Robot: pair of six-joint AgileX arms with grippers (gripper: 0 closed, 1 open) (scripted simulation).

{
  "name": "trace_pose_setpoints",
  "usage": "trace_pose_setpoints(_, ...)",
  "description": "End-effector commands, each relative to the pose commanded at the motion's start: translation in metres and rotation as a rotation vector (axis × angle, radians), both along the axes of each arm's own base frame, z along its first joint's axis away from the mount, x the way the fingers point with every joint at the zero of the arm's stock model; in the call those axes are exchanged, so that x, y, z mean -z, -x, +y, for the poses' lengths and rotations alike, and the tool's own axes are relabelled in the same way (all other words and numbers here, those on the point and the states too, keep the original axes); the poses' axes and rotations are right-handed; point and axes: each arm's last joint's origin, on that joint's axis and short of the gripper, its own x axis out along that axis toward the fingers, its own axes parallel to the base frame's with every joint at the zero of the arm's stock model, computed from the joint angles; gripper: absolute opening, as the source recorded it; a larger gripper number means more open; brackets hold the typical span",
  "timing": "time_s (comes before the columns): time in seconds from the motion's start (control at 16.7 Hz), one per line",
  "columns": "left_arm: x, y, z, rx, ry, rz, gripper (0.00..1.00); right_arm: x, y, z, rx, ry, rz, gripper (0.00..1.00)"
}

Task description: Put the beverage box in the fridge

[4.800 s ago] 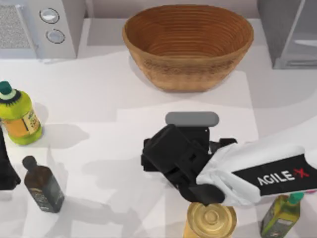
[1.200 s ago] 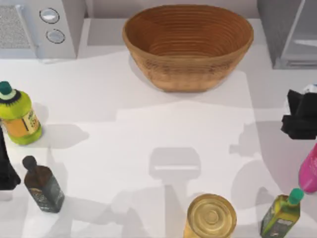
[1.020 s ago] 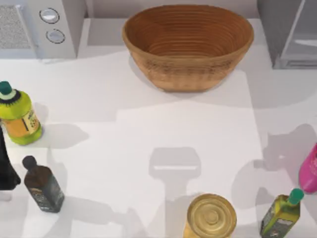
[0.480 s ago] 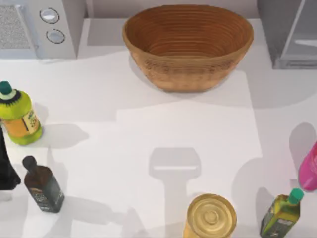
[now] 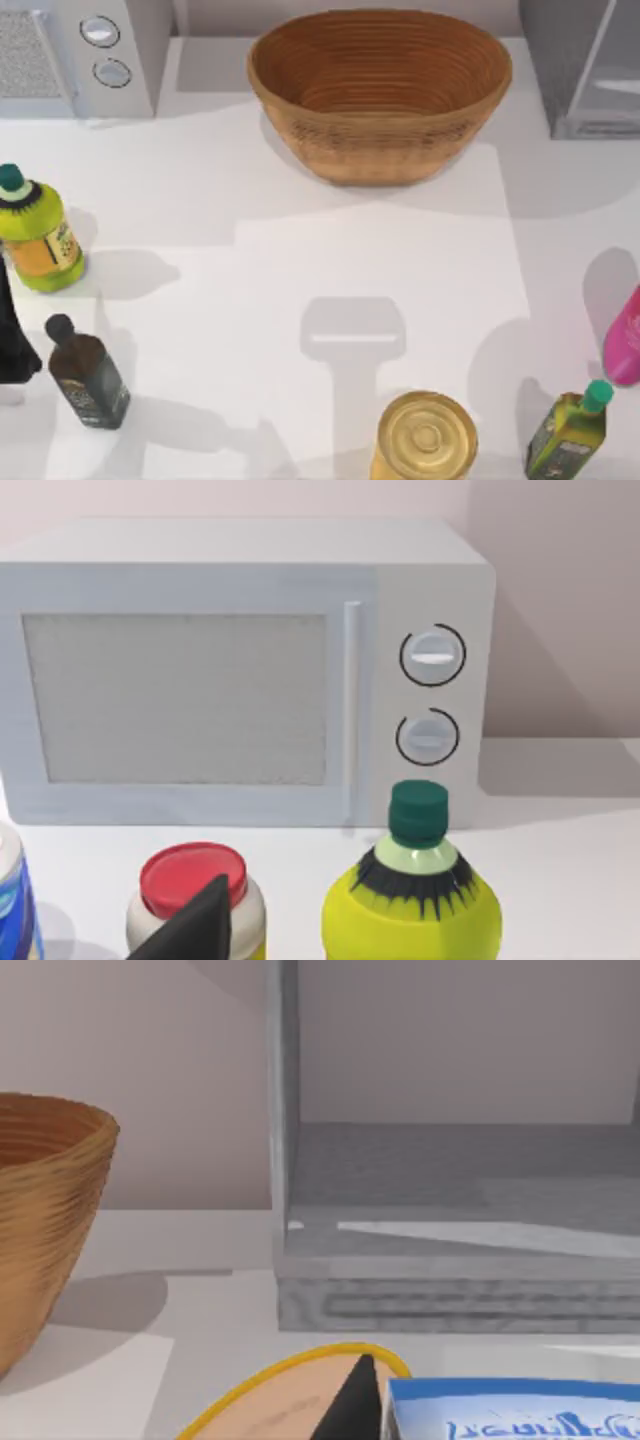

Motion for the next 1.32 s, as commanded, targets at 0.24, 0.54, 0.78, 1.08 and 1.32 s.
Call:
trace_pose_setpoints(0.24,0.0,0.0,0.0,0.0,0.0,0.0,1.0,-0.014,-0.008,-0.002,-0.003,0.019,0.017,0.0)
trace_pose_setpoints(0.54,0.0,0.0,0.0,0.0,0.0,0.0,1.0,-0.055,-0.048,-0.009,-0.003,0.019,0.028,0.0)
trace_pose_setpoints(0.78,0.0,0.0,0.0,0.0,0.0,0.0,1.0,-0.061,-0.123,-0.025,-0.005,0.001,0.098,0.0)
trace_pose_setpoints(1.08,0.0,0.0,0.0,0.0,0.0,0.0,1.0,0.003,-0.217,-0.056,-0.005,-0.015,0.222,0.0)
trace_pose_setpoints(1.32,0.0,0.0,0.0,0.0,0.0,0.0,1.0,0.045,-0.265,-0.081,-0.005,-0.01,0.167,0.0)
